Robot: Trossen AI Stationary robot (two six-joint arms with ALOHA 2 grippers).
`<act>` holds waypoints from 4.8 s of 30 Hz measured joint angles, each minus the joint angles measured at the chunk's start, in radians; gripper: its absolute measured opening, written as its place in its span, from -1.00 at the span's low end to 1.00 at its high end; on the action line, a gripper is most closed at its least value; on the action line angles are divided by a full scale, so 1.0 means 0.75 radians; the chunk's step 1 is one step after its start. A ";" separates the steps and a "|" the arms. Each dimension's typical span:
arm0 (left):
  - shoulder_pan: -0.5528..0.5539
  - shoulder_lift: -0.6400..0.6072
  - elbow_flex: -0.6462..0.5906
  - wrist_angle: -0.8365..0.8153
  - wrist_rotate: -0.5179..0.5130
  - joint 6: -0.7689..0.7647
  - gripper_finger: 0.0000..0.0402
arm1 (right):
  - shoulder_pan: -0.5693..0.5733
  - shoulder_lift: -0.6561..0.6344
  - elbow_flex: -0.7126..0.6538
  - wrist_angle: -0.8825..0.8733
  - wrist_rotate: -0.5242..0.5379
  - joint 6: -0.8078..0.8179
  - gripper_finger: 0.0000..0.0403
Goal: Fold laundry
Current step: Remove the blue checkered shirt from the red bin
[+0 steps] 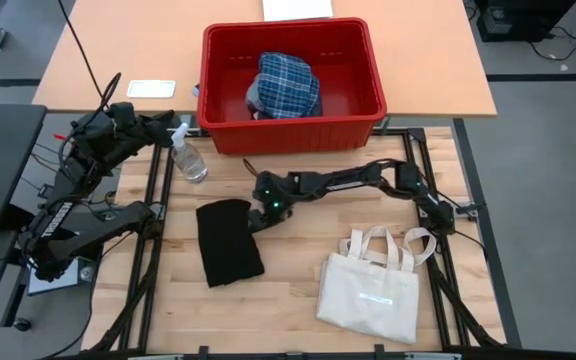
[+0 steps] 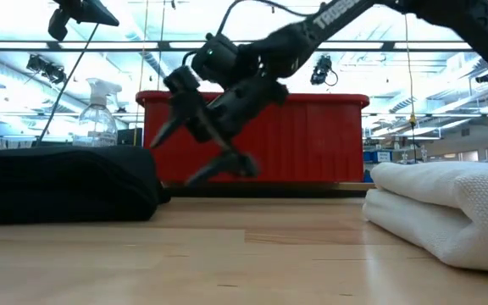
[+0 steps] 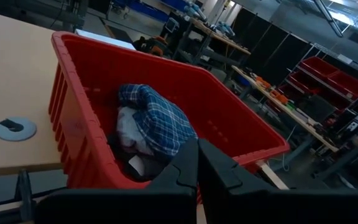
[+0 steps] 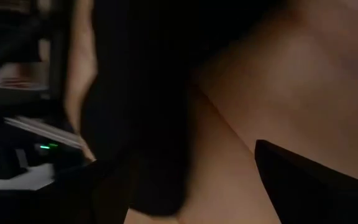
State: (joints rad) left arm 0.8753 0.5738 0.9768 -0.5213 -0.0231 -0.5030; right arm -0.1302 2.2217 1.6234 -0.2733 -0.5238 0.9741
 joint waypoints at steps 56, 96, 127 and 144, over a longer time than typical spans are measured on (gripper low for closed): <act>0.012 1.533 0.833 0.658 0.402 -0.303 -0.95 | -1.054 -0.716 0.000 0.159 0.138 -0.831 0.60; 0.157 2.116 1.161 0.476 0.442 -0.389 0.58 | -1.034 -0.563 -0.001 0.191 -0.057 -0.939 0.60; 0.122 2.146 1.160 0.765 0.762 -0.359 -0.87 | -1.090 -0.571 -0.001 0.180 -0.164 -0.815 0.60; 0.185 2.034 1.641 0.467 1.306 -0.300 -0.87 | -1.240 -0.807 0.000 0.192 -0.142 -0.764 0.42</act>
State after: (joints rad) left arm 1.0138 2.0991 2.2072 -0.1714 0.9566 -0.7282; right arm -1.0604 1.6167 1.6234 -0.1290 -0.6301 0.4012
